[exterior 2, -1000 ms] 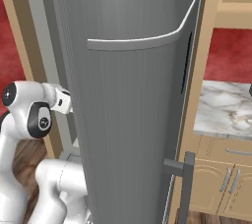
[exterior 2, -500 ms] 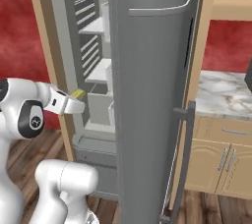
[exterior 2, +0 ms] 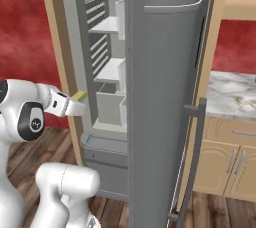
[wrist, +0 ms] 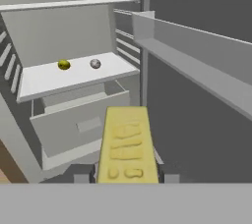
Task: Pick the egg and butter from the fridge and place them by the bowl for mixing.
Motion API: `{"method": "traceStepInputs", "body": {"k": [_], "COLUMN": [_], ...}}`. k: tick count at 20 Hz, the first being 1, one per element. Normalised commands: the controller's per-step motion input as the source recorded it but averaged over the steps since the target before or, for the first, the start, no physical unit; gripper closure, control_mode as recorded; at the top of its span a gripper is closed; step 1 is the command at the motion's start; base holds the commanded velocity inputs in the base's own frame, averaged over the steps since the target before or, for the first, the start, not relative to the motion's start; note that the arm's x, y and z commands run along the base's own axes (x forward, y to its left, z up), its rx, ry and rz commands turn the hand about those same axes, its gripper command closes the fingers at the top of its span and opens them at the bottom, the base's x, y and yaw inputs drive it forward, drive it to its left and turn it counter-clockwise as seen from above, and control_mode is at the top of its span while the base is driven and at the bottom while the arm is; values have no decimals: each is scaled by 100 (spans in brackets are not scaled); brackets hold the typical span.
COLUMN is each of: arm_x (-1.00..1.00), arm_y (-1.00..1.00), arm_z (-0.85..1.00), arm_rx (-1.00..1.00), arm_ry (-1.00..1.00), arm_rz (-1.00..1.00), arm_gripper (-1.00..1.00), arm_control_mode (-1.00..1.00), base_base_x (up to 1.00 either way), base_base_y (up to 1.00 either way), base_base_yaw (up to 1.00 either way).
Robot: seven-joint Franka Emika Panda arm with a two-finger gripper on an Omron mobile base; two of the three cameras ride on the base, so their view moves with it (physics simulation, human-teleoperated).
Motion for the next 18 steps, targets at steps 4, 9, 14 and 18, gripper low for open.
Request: {"method": "traceStepInputs", "body": {"k": [4, 9, 14, 18], "arm_x": [0, 0, 0, 0], "arm_y": [0, 0, 0, 0], "arm_z": [0, 0, 0, 0], "arm_rx": [0, 0, 0, 0], "arm_ry": [0, 0, 0, 0], "arm_rz": [0, 0, 0, 0], "arm_gripper": [100, 100, 100, 100], "arm_control_mode": [100, 100, 100, 100], "base_base_x": [-35, -9, -2, 0], "base_base_y": [68, 73, 38, 23], "base_base_yaw": [-18, 1, 89, 95]}}
